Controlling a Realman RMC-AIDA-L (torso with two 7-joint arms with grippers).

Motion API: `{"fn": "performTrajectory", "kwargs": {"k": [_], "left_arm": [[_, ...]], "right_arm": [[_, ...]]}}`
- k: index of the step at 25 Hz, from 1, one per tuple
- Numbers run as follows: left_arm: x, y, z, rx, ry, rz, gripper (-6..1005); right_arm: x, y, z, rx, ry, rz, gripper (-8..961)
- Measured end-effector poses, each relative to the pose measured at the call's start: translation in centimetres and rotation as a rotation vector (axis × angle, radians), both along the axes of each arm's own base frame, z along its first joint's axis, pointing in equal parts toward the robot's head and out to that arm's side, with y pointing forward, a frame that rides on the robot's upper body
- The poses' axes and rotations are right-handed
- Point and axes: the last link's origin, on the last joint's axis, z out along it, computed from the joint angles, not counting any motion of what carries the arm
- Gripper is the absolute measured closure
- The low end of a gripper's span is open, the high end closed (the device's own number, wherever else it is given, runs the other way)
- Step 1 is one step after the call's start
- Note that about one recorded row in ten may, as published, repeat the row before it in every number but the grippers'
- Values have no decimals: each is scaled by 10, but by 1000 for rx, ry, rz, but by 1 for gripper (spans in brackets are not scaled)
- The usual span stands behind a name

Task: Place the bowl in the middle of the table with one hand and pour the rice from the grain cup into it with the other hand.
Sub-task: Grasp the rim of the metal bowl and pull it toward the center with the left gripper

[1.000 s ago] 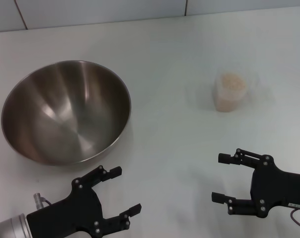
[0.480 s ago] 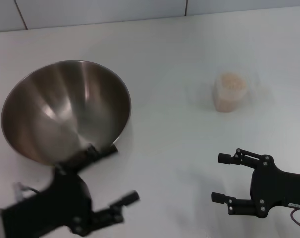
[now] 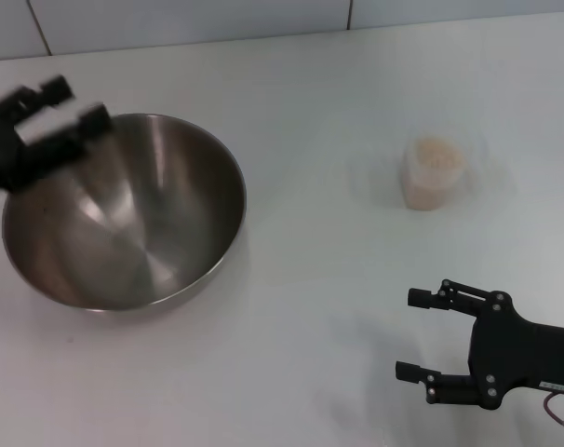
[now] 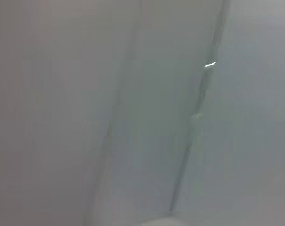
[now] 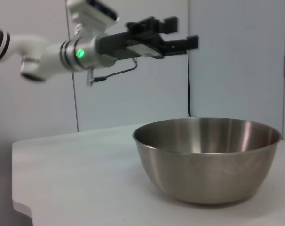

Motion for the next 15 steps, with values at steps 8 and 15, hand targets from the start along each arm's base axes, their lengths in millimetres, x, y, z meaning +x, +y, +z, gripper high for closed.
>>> {"fn": "performTrajectory", "kwargs": {"k": [8, 15], "left_arm": [[-14, 46, 39, 50, 181, 370, 138], [-26, 70, 17, -102, 415, 487, 142]], "right_arm": [[-2, 3, 0, 0, -2, 10, 137], [-2, 4, 1, 4, -2, 14, 138]]}}
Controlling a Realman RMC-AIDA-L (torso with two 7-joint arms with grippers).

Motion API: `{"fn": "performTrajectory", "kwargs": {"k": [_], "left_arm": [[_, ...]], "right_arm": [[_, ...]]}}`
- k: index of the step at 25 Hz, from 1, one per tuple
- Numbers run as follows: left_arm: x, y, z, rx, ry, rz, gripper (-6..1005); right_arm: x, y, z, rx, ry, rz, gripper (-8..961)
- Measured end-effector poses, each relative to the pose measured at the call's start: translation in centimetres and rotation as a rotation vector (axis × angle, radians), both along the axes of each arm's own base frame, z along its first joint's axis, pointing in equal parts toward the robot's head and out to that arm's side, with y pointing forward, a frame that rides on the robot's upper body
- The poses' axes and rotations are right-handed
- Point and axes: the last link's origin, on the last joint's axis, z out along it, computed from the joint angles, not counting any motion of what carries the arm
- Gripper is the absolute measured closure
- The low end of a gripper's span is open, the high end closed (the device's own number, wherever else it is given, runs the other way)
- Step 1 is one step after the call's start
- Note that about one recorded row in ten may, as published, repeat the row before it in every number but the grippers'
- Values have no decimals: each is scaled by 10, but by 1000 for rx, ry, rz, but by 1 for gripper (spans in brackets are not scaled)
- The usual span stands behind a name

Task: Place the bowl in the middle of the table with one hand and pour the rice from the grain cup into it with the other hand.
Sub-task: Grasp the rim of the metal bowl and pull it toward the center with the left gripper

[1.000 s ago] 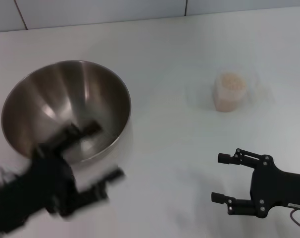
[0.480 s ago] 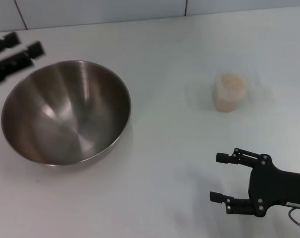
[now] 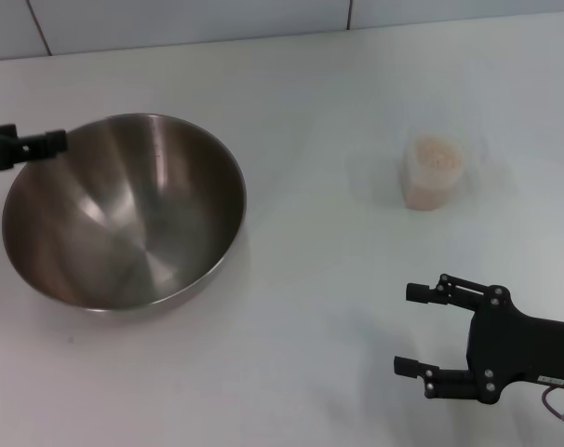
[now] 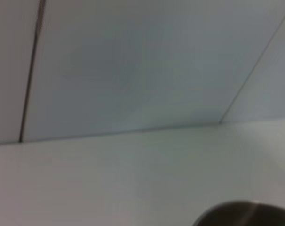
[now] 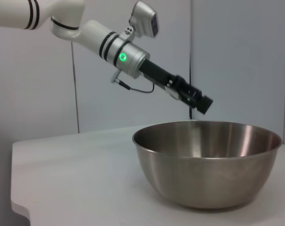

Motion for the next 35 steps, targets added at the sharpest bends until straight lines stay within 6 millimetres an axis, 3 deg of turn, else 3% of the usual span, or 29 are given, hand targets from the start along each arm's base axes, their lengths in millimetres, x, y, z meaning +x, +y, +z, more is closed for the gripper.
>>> {"fn": "performTrajectory", "kwargs": {"k": [12, 21, 26, 33, 35], "left_arm": [[-7, 6, -25, -114, 158, 42, 167], [-8, 5, -29, -100, 138, 49, 187], [-5, 4, -30, -116, 131, 46, 464], [1, 5, -36, -164, 113, 40, 678], [4, 6, -36, -171, 105, 46, 808]], "right_arm": [[-1, 2, 0, -2, -3, 7, 137], [0, 0, -1, -3, -1, -1, 137], [-1, 1, -1, -4, 0, 2, 138], [-1, 2, -1, -4, 0, 6, 138], [-2, 2, -1, -3, -1, 7, 138]]}}
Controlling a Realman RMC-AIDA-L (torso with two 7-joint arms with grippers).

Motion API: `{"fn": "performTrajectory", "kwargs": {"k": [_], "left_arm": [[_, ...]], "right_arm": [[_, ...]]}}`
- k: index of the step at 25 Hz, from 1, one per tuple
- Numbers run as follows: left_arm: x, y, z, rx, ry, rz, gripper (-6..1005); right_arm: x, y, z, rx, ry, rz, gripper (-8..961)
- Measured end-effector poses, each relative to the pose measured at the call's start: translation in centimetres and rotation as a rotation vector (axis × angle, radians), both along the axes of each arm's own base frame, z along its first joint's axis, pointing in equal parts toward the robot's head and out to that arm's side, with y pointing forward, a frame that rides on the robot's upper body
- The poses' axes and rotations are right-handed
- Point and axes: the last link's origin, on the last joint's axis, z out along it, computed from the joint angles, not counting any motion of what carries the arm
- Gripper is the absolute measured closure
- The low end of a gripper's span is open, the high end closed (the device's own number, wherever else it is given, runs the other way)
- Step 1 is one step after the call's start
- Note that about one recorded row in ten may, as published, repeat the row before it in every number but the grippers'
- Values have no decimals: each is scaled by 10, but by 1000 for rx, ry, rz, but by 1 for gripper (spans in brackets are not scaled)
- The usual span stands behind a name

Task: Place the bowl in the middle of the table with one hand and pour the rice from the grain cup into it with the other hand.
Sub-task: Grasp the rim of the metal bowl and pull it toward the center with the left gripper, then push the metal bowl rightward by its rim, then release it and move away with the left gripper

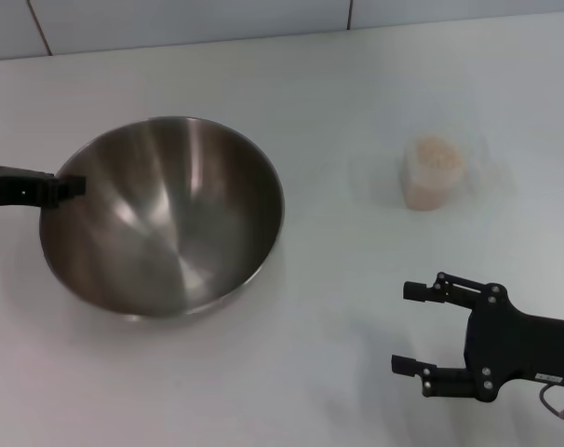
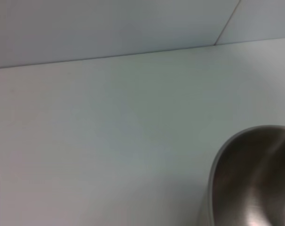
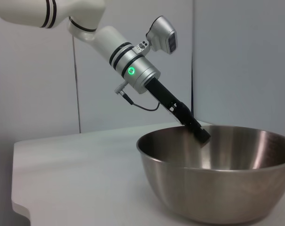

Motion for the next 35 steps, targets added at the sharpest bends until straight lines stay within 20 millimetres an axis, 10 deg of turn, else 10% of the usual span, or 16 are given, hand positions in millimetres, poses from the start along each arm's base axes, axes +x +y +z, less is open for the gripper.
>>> {"fn": "performTrajectory", "kwargs": {"k": [15, 25, 35], "left_arm": [[25, 24, -2, -20, -82, -10, 952], [67, 61, -42, -28, -31, -120, 951], [64, 68, -49, 7, 10, -137, 951]], "right_arm": [[0, 0, 0, 0, -2, 2, 139], [-1, 2, 0, 0, -2, 8, 138], [-3, 5, 0, 0, -2, 15, 138]]}}
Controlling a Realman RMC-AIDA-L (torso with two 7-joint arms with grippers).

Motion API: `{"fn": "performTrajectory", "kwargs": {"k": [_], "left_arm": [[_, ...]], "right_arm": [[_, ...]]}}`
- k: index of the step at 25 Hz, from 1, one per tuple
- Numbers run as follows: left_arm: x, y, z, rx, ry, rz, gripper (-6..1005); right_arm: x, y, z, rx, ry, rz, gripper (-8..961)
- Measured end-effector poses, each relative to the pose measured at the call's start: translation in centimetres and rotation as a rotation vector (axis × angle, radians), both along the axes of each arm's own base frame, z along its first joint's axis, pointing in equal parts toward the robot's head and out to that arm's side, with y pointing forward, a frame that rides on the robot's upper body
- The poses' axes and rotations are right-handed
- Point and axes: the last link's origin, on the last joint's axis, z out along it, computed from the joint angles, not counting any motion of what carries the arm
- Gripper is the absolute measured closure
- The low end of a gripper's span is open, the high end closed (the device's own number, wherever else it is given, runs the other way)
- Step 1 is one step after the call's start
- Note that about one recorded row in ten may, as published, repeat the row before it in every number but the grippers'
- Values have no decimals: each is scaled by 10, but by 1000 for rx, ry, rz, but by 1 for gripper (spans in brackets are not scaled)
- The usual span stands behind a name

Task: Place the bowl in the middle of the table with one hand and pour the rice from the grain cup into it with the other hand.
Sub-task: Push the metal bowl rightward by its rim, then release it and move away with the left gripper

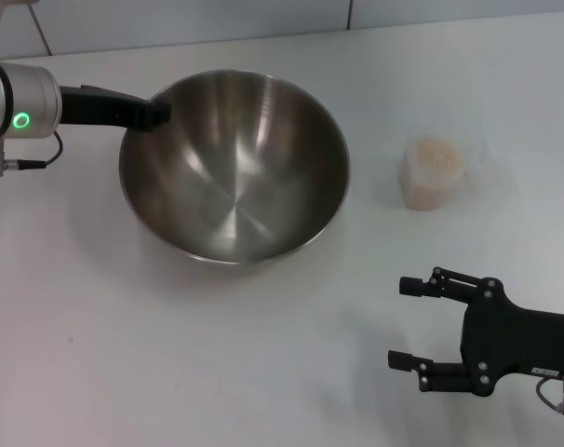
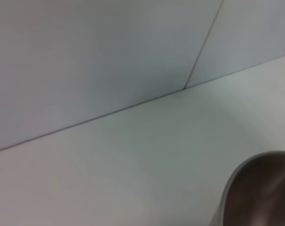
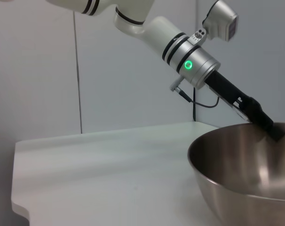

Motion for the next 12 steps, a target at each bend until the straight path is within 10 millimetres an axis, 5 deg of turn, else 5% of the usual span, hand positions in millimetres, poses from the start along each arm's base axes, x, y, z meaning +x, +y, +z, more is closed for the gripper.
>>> {"fn": "performTrajectory", "kwargs": {"k": [10, 12], "left_arm": [[-5, -5, -2, -14, 8, -23, 950], [-3, -6, -1, -25, 15, -52, 876]], "right_arm": [[0, 0, 0, 0, 2, 0, 138], [0, 0, 0, 3, 5, -4, 138]]}}
